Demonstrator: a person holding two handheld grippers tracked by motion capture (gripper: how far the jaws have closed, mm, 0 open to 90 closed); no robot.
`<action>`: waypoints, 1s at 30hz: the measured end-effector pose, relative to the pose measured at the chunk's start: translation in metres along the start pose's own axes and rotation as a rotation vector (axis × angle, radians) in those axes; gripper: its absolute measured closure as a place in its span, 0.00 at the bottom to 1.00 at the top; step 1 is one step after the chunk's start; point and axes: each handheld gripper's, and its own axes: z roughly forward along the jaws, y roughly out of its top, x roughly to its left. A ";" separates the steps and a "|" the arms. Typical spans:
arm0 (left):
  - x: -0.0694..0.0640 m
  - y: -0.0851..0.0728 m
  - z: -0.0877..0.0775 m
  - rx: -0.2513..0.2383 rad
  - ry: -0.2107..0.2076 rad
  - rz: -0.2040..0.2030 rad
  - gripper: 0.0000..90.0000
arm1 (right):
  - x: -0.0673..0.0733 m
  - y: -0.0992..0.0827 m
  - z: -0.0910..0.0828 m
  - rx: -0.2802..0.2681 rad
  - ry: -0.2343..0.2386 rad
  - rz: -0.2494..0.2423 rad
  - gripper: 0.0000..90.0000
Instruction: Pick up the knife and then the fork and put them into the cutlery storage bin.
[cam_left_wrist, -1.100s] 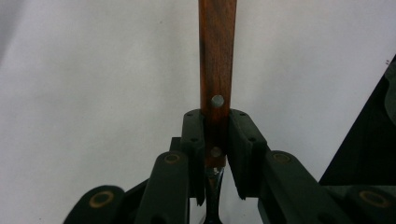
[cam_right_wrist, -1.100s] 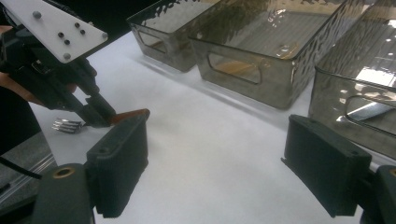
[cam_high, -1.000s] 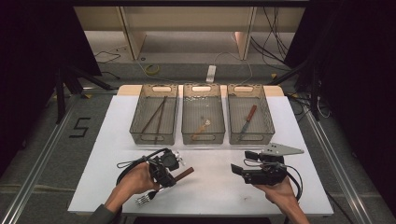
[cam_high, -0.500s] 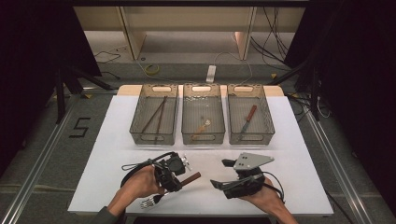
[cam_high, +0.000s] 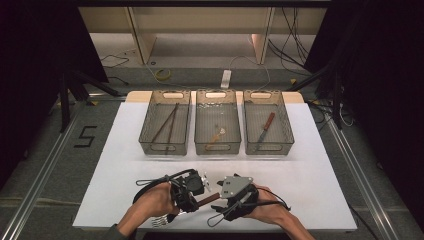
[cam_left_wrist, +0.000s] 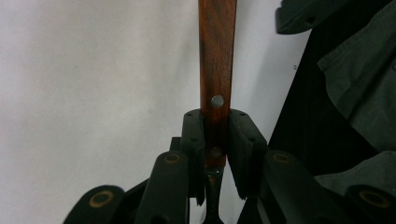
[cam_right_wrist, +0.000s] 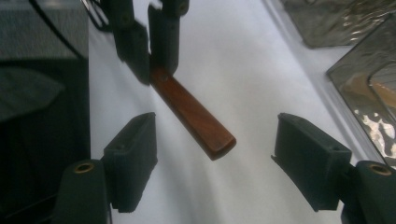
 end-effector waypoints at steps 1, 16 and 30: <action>-0.001 0.000 0.001 0.003 -0.003 0.000 0.85 | 0.002 0.000 0.001 0.011 -0.007 -0.021 0.37; -0.006 0.003 0.005 0.018 -0.027 0.029 0.85 | 0.019 -0.001 0.010 0.049 -0.030 -0.175 0.56; -0.009 0.004 0.007 0.066 -0.059 0.085 0.85 | 0.025 -0.003 0.012 0.069 -0.013 -0.276 0.73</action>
